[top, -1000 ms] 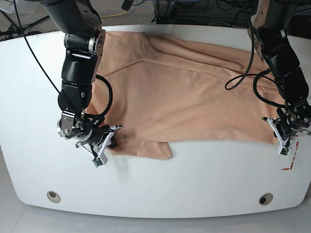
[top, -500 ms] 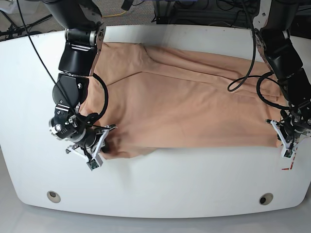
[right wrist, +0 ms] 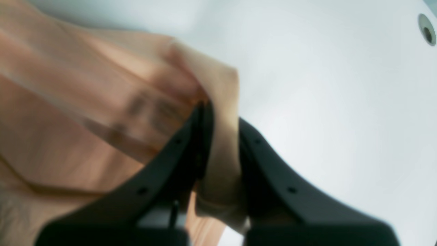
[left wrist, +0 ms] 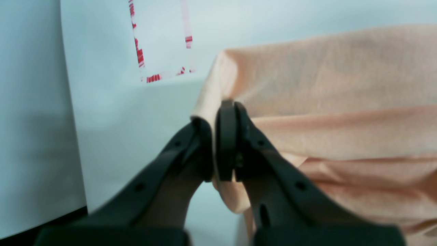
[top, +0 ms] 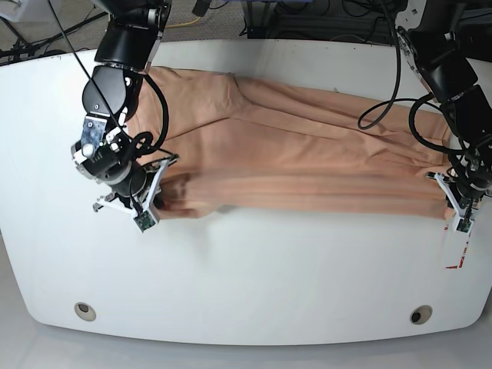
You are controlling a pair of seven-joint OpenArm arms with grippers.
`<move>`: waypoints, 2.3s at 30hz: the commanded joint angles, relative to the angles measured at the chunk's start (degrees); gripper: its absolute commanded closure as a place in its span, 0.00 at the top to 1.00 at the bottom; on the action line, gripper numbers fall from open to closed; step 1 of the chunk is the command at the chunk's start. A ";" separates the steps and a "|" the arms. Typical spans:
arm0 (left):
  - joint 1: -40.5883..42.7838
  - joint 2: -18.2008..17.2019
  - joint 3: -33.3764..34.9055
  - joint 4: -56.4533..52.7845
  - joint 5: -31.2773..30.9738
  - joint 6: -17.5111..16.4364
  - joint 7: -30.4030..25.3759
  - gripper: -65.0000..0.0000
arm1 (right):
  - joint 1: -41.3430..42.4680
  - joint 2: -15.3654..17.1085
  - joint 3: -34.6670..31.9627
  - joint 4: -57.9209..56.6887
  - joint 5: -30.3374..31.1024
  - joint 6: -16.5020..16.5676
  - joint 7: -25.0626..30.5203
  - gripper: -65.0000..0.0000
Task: Fold the T-shirt properly
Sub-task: 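Grasp the hem corners and fold them toward the collar with both grippers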
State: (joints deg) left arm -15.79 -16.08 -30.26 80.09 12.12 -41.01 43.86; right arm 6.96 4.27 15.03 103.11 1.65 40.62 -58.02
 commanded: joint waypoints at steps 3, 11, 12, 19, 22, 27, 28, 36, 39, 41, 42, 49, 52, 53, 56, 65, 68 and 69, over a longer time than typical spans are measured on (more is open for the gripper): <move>3.70 -1.46 -0.29 4.70 1.02 1.01 -0.38 0.00 | -3.14 -0.45 0.49 6.91 -0.90 -0.62 -1.28 0.00; 10.39 -1.73 -0.38 6.28 1.02 1.01 -0.38 0.00 | -14.74 -1.77 0.67 12.10 0.86 -0.62 -1.45 0.00; 10.74 -2.25 -0.38 6.28 1.02 1.01 -0.38 0.00 | -15.62 -2.30 0.75 12.36 0.86 -0.62 -1.45 0.00; 12.49 -4.01 -0.20 4.43 1.02 1.01 -0.38 0.00 | -21.34 -4.40 2.07 12.54 0.86 -0.62 -1.45 0.00; 12.58 -4.54 -0.11 3.03 1.02 1.01 -0.38 0.00 | -22.83 -4.40 2.07 12.54 0.86 -0.62 -1.45 0.00; 14.60 -6.21 0.15 0.48 1.11 1.01 -0.38 0.19 | -24.68 -5.28 2.34 12.45 0.77 -0.62 -1.45 0.21; 14.60 -6.30 0.15 0.39 1.11 1.01 -0.38 0.25 | -24.94 -5.28 2.86 12.45 0.77 -0.62 -1.45 0.26; 14.60 -6.30 -0.38 0.65 -1.26 1.01 -0.21 0.55 | -25.38 -8.36 14.38 12.80 6.75 -0.62 -1.45 0.72; 14.96 -8.58 -2.75 1.18 -9.70 1.01 0.06 0.55 | -25.47 -8.62 18.95 12.80 15.62 -0.62 -2.33 0.73; 15.92 -11.48 -5.12 2.15 -15.86 1.01 1.90 0.55 | -25.47 -8.27 21.06 12.54 21.60 -0.62 -4.09 0.73; 16.10 -12.36 -5.91 2.41 -19.28 1.01 3.22 0.55 | -25.20 -8.19 22.47 12.45 25.03 -0.62 -5.06 0.73; 18.12 -15.62 -11.98 7.77 -40.21 1.01 14.39 0.55 | -25.38 -5.64 26.95 12.45 48.68 -0.62 -12.09 0.73; 18.30 -15.35 -12.24 11.38 -43.72 1.01 16.67 0.55 | -25.47 -5.20 26.95 12.45 51.84 -0.62 -13.32 0.73; 18.30 -14.47 -12.16 12.87 -44.16 1.01 17.11 0.55 | -25.47 -5.20 26.78 12.45 51.93 -0.62 -13.32 0.73; 18.30 -11.75 -11.89 15.95 -44.25 1.01 17.99 0.55 | -25.38 -5.37 26.34 12.19 51.84 -0.62 -13.41 0.73; 19.44 -10.78 -14.53 17.44 -39.50 1.01 20.36 0.55 | -23.09 -5.55 11.13 9.64 48.33 -0.62 -13.67 0.73; 19.18 -7.62 -13.39 15.16 -33.88 1.01 17.90 0.55 | -21.34 -5.64 6.56 9.55 42.70 -0.62 -12.27 0.72; 19.09 -7.18 -13.04 14.45 -32.47 1.01 16.50 0.55 | -21.07 -5.64 5.33 9.55 40.94 -0.62 -11.56 0.71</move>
State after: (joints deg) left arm 3.79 -23.77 -43.81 95.61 -22.90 -39.94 63.75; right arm -14.79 -1.56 21.85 111.77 43.90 39.72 -71.75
